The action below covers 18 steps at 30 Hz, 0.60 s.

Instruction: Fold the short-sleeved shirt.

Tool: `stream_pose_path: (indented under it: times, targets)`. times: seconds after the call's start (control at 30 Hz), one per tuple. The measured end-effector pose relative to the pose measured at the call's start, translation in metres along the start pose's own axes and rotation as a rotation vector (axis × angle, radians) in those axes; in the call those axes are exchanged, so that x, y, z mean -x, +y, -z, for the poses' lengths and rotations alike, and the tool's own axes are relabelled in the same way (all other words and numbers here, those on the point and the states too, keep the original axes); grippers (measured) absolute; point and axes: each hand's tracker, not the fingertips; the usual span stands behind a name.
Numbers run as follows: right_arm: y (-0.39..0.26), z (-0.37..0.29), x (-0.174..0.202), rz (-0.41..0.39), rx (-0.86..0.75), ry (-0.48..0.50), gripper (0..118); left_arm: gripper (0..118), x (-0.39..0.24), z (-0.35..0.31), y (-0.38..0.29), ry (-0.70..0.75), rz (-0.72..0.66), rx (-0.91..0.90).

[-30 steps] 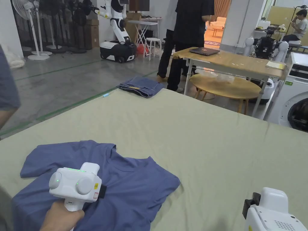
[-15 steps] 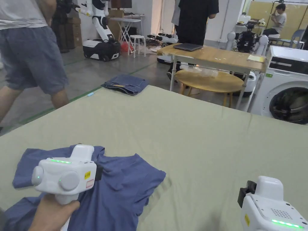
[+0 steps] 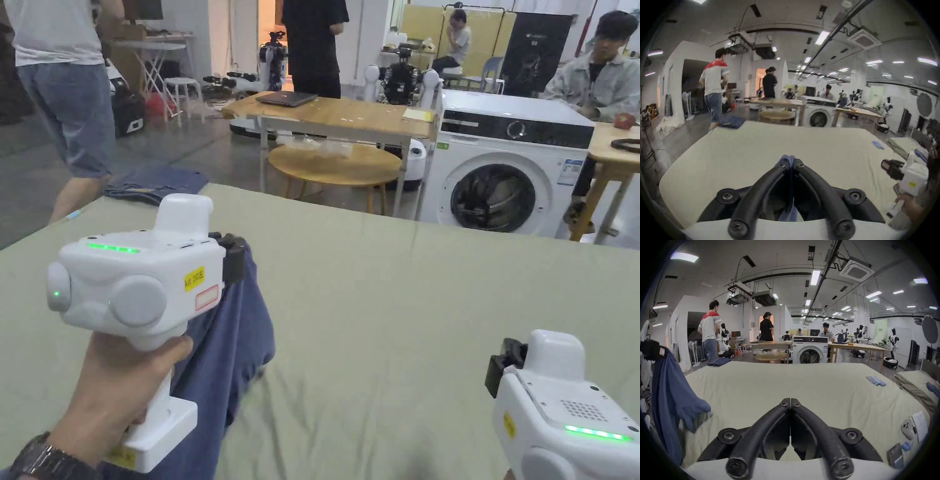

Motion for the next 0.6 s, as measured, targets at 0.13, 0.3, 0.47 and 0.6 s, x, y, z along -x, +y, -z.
stream_pose_path:
  times: [0.13,0.3,0.47,0.6]
  targets:
    - [0.013,-0.017,-0.033,0.015,-0.020,-0.052,0,0,-0.064,0.023,0.026,-0.123,0.024,-0.031]
    - [0.019,-0.032,-0.074,0.020,-0.039,-0.125,0,0,-0.150,0.057,0.034,-0.279,0.089,0.007]
    - [0.014,-0.044,-0.112,0.036,-0.038,-0.186,0,0,-0.234,0.090,0.012,-0.423,0.108,0.085]
    - [0.006,-0.056,-0.135,0.042,-0.021,-0.226,0,0,-0.290,0.105,-0.024,-0.516,0.146,0.157]
